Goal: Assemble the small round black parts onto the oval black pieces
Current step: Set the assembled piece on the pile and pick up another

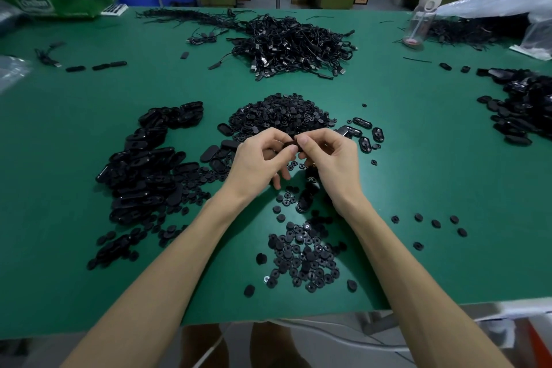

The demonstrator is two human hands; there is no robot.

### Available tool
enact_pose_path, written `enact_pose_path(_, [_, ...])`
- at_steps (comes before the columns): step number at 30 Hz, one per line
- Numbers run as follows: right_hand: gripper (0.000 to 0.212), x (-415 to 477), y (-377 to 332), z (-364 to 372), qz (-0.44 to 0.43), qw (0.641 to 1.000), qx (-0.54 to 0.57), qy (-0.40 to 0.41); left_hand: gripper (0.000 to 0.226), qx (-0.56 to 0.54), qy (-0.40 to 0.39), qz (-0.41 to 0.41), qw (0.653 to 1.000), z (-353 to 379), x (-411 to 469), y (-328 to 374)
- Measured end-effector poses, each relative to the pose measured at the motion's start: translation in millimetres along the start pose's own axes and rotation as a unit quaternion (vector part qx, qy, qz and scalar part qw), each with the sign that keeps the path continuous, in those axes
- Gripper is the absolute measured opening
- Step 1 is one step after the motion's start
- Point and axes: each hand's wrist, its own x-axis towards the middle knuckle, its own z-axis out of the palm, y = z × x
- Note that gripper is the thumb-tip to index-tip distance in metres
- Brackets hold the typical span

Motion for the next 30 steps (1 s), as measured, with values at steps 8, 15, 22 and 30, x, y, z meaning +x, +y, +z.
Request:
enact_pose_path(8, [0.009,-1.2,-1.5,3.0,0.007,0.999,0.019,-0.032,0.005,0.016,0.006,-0.021,1.0,-0.6,2.0,-3.5])
enact_pose_path(15, [0.012,-2.6,-3.1,4.1,-0.002,0.999,-0.005,-0.047,0.006,0.048,0.014,-0.032,0.998,-0.5,3.9,-3.2])
enact_pose_path(22, [0.013,-2.5,-4.0,3.4,-0.01,0.999,-0.014,-0.038,0.005,0.055,0.017,-0.012,0.998,-3.2,3.5,0.7])
enact_pose_path(30, [0.023,-4.4,-8.3,2.7,-0.016,0.999,-0.01,-0.04,0.004,0.015,0.002,0.012,1.0,-5.7,3.1,2.4])
